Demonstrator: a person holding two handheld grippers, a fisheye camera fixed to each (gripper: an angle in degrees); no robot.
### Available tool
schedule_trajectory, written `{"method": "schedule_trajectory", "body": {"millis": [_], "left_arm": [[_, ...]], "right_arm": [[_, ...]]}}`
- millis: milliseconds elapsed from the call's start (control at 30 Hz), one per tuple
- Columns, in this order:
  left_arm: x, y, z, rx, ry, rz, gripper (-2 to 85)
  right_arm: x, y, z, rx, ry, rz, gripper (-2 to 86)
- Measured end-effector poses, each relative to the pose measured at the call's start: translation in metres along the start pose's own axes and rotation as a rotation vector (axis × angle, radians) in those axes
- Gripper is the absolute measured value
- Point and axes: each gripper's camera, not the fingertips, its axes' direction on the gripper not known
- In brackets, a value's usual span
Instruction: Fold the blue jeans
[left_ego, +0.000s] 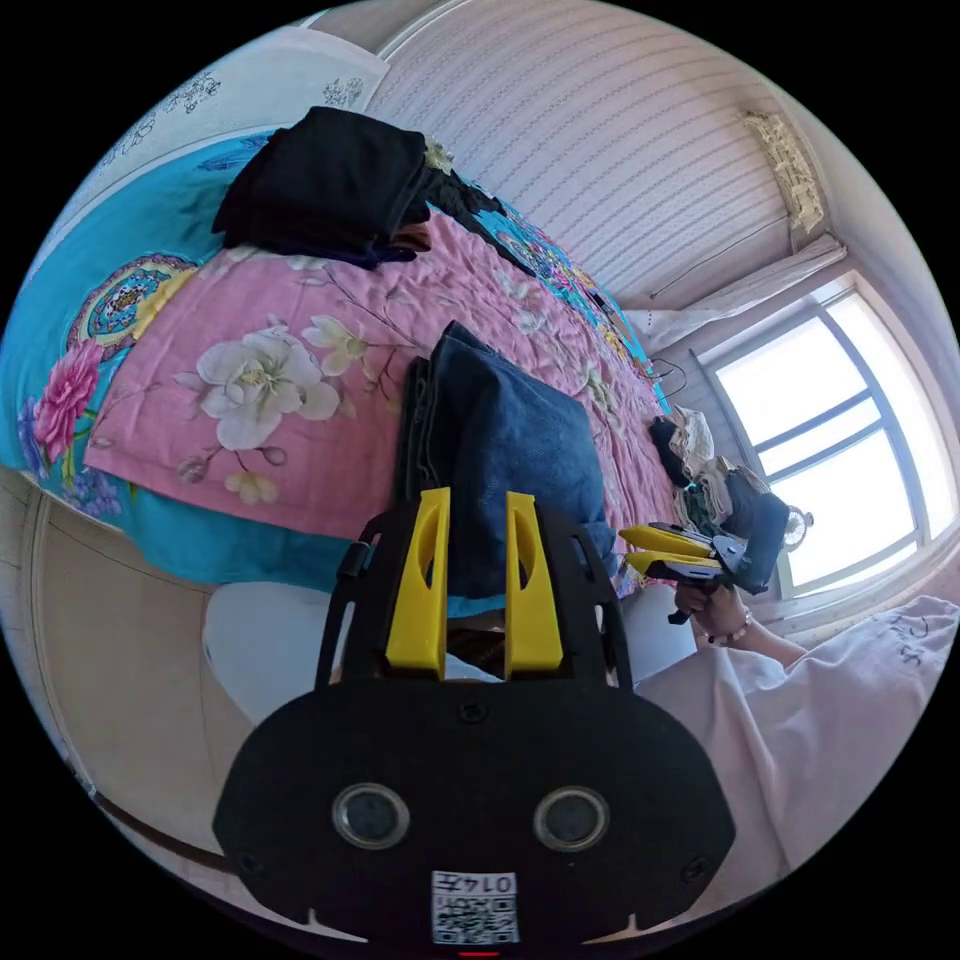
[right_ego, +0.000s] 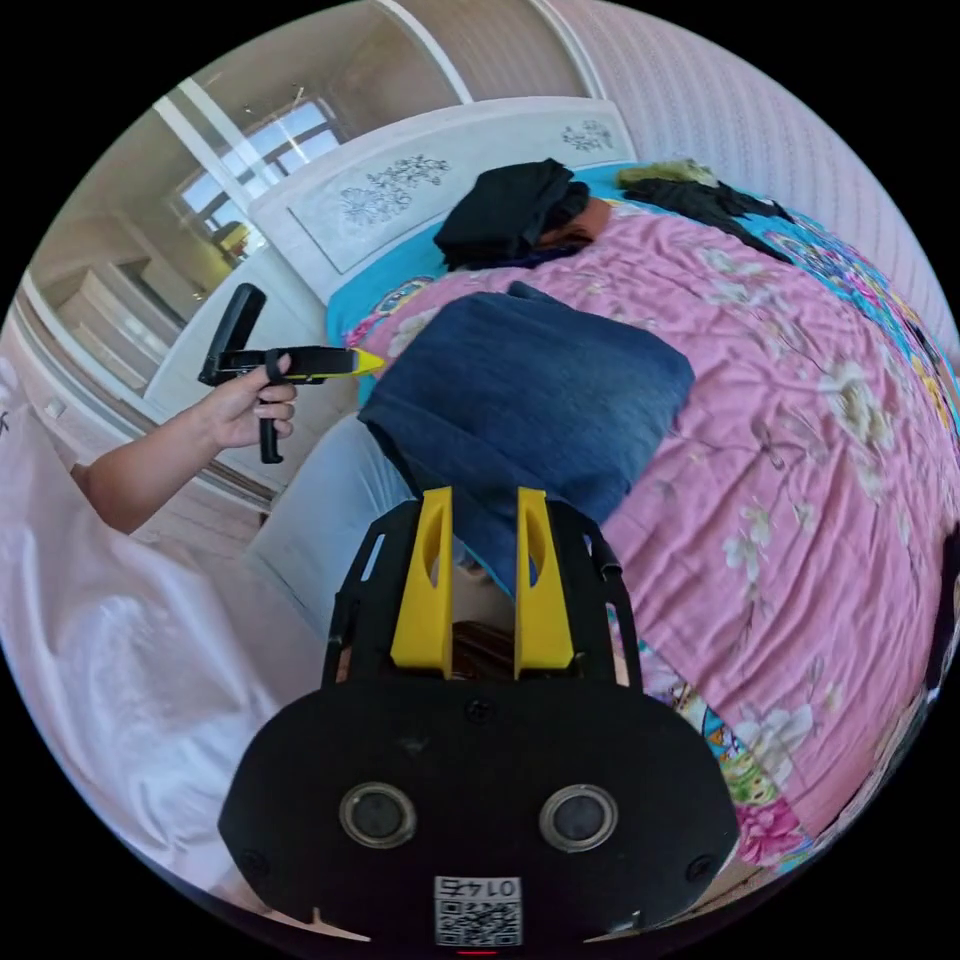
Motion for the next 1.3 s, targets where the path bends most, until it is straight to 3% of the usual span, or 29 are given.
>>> {"method": "schedule_trajectory", "body": {"millis": [67,233,400,533,600,733,867,933,1067,1300], "left_arm": [[-0.005,0.005,0.007,-0.005,0.031,-0.006,8.8],[-0.017,0.012,0.015,-0.049,-0.101,0.053,6.3],[-0.02,0.014,0.002,-0.071,-0.092,0.046,5.8],[0.021,0.011,-0.021,-0.031,-0.279,0.285,4.2],[0.046,0.005,-0.016,-0.041,-0.276,0.418,3.6],[0.098,-0.015,0.045,-0.153,-0.136,0.612,3.4],[0.13,-0.023,0.128,-0.315,-0.238,0.721,0.6],[0.128,-0.023,0.153,-0.4,-0.324,0.732,-0.4],[0.106,-0.032,0.157,-0.439,-0.212,0.62,-0.9],[0.092,-0.017,0.159,-0.428,-0.211,0.628,-0.8]], "right_arm": [[-0.003,-0.004,0.02,-0.099,0.014,0.029,9.6],[-0.019,-0.027,0.041,-0.1,0.058,0.022,9.8],[-0.023,-0.052,0.027,-0.103,0.068,0.047,7.0],[-0.009,-0.064,0.017,-0.022,0.128,0.149,9.7],[-0.001,-0.072,0.028,-0.065,0.078,0.184,11.0],[0.003,-0.094,0.047,-0.087,-0.007,0.226,9.9],[0.003,-0.11,0.047,-0.094,-0.041,0.22,6.3],[0.003,-0.116,0.046,-0.112,-0.049,0.22,3.7],[-0.009,-0.125,0.05,-0.184,-0.098,0.183,1.1],[-0.013,-0.145,0.073,-0.203,-0.102,0.208,0.7]]}}
